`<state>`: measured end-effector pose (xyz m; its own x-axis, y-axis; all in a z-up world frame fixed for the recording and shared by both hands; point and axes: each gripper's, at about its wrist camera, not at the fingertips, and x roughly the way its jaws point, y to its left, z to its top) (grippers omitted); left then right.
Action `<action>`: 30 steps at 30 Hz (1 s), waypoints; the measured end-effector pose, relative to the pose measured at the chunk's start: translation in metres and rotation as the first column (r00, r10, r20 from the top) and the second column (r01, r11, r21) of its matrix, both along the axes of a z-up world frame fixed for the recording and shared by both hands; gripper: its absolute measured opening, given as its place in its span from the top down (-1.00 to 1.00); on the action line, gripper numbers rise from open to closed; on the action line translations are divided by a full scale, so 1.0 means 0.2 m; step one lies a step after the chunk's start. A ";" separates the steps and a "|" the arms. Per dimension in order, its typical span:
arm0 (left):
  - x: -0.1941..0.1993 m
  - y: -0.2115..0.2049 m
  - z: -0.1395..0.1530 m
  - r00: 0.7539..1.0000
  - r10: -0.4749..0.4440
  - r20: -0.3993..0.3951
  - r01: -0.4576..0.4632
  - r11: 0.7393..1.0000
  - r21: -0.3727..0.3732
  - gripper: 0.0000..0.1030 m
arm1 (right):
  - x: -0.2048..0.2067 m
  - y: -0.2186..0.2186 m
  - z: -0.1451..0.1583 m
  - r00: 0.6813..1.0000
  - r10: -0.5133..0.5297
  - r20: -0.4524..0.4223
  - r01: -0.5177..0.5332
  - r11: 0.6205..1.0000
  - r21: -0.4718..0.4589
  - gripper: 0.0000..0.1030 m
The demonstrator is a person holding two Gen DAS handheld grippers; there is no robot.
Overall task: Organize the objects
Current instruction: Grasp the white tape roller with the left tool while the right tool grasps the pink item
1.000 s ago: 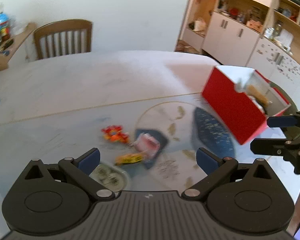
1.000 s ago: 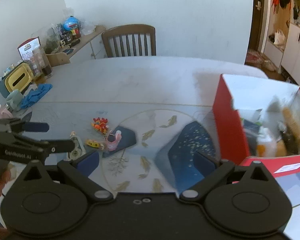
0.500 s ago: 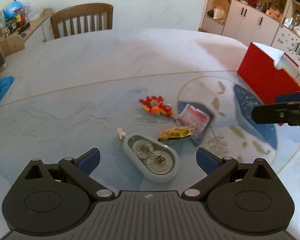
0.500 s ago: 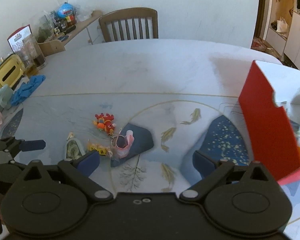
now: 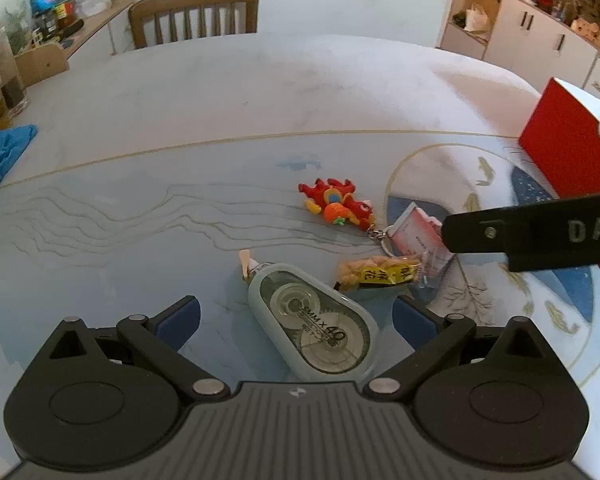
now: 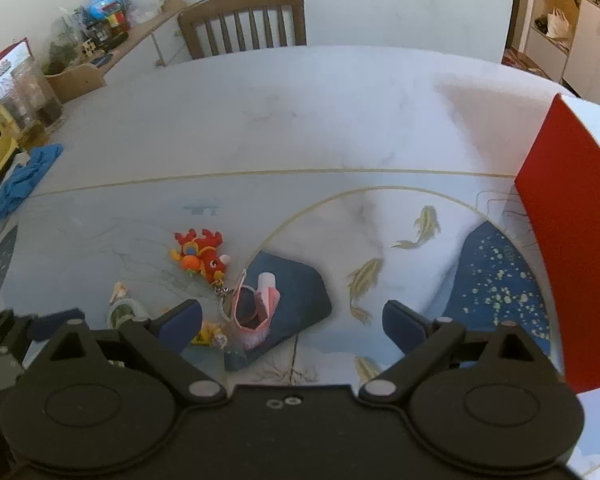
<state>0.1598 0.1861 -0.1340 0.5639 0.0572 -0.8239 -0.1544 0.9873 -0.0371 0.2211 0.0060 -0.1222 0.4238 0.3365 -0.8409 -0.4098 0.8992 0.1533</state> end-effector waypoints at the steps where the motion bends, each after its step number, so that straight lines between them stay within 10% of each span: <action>1: 0.00 0.00 -0.01 1.000 0.011 -0.006 -0.011 1.000 0.001 -0.99 | 0.01 0.01 -0.01 1.000 -0.005 -0.006 0.005 1.000 -0.003 -0.85; 30: -0.12 0.15 -0.05 0.999 0.046 0.008 -0.047 0.997 0.056 -0.79 | 0.00 0.07 -0.10 0.999 0.039 -0.018 -0.040 0.998 -0.040 0.05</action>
